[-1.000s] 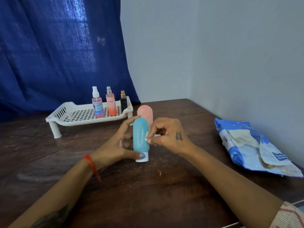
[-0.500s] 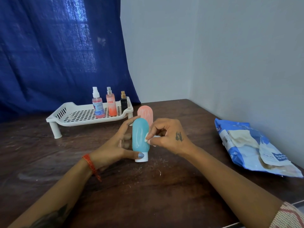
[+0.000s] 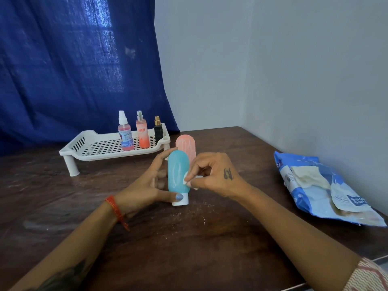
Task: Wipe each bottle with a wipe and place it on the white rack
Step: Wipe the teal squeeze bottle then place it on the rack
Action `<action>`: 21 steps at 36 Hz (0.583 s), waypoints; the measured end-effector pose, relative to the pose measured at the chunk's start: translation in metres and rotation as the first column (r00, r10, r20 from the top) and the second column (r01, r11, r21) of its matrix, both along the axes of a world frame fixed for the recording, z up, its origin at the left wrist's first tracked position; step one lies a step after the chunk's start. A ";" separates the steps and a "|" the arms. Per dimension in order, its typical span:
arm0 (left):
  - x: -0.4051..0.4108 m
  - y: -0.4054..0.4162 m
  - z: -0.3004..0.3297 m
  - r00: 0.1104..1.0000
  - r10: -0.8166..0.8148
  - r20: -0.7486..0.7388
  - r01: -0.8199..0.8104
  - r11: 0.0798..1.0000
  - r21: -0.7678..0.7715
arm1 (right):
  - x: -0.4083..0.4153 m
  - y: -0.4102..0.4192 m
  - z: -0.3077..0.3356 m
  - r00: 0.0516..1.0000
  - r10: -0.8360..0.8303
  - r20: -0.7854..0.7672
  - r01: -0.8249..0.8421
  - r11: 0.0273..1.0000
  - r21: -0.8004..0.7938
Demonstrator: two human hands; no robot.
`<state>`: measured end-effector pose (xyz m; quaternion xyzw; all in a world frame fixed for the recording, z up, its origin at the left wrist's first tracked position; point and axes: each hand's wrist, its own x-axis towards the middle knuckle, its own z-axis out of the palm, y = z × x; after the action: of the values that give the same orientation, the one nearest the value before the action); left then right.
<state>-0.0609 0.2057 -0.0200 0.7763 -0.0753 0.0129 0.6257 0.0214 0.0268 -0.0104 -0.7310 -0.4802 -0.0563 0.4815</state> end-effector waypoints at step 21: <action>0.000 0.000 -0.001 1.000 0.015 -0.004 -0.015 1.000 -0.006 | -0.005 -0.001 0.003 0.999 0.020 -0.042 -0.023 0.998 -0.058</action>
<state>-0.0614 0.2053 -0.0209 0.7748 -0.0682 0.0165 0.6282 0.0166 0.0253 -0.0069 -0.7405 -0.4793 -0.0220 0.4706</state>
